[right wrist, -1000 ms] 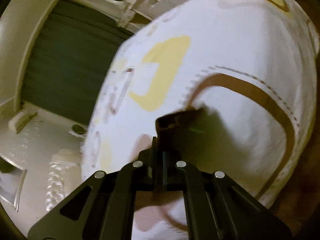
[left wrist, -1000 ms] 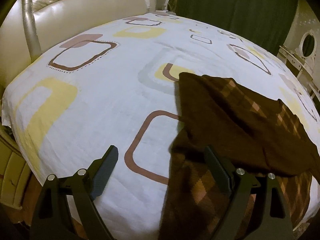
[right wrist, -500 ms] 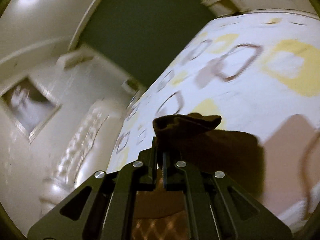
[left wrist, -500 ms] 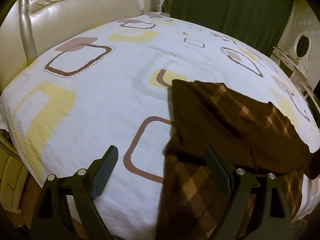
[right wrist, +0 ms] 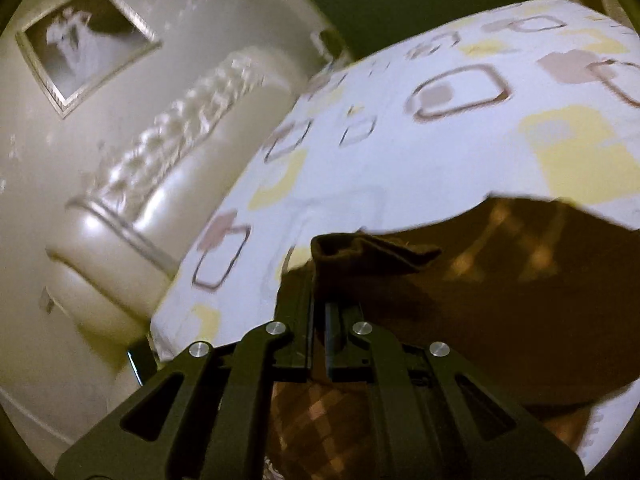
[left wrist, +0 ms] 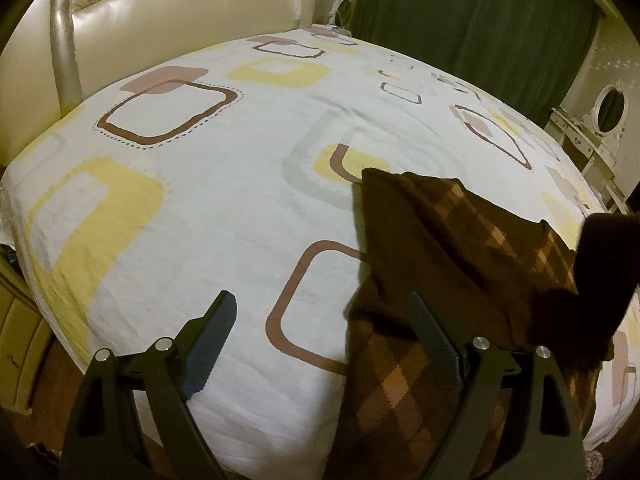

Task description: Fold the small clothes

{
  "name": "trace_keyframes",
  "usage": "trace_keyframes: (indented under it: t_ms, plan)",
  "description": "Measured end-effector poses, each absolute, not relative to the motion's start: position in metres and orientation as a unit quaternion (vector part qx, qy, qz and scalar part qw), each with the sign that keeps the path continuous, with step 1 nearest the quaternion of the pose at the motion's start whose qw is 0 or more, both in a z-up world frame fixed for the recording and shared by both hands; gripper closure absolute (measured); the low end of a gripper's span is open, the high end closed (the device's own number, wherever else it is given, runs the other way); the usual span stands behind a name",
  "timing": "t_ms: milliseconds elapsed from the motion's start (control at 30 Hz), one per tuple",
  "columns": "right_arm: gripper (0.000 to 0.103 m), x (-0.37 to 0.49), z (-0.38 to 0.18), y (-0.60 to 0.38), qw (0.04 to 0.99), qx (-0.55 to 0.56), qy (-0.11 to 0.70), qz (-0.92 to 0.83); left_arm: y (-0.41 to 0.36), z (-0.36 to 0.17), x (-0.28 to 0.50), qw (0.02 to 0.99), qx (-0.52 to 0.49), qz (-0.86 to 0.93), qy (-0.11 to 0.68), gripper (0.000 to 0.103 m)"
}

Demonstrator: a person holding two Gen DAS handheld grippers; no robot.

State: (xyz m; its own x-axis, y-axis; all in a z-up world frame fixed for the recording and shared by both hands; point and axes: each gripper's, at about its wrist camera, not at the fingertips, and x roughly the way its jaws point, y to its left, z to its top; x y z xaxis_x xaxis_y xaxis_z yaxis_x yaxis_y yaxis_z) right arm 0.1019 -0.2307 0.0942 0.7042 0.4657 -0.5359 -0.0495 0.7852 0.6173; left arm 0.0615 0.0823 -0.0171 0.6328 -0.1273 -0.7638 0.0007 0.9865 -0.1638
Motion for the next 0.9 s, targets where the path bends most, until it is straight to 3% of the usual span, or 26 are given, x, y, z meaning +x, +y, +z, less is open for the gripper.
trace_keyframes:
  t_ms: [367, 733, 900]
  plan:
    - [0.1, 0.134, 0.05, -0.119, 0.853, 0.225, 0.425, 0.204, 0.103, -0.027, 0.07, 0.896, -0.097, -0.02, 0.433, 0.016]
    - [0.099, 0.147, 0.01, -0.071, 0.827, 0.191, 0.477, 0.226, 0.104, -0.033, 0.072, 0.893, -0.105, -0.025, 0.438, 0.016]
    - [0.092, 0.148, -0.006, -0.065, 0.814, 0.191, 0.498, 0.231, 0.106, -0.038, 0.074, 0.889, -0.113, -0.023, 0.443, 0.016]
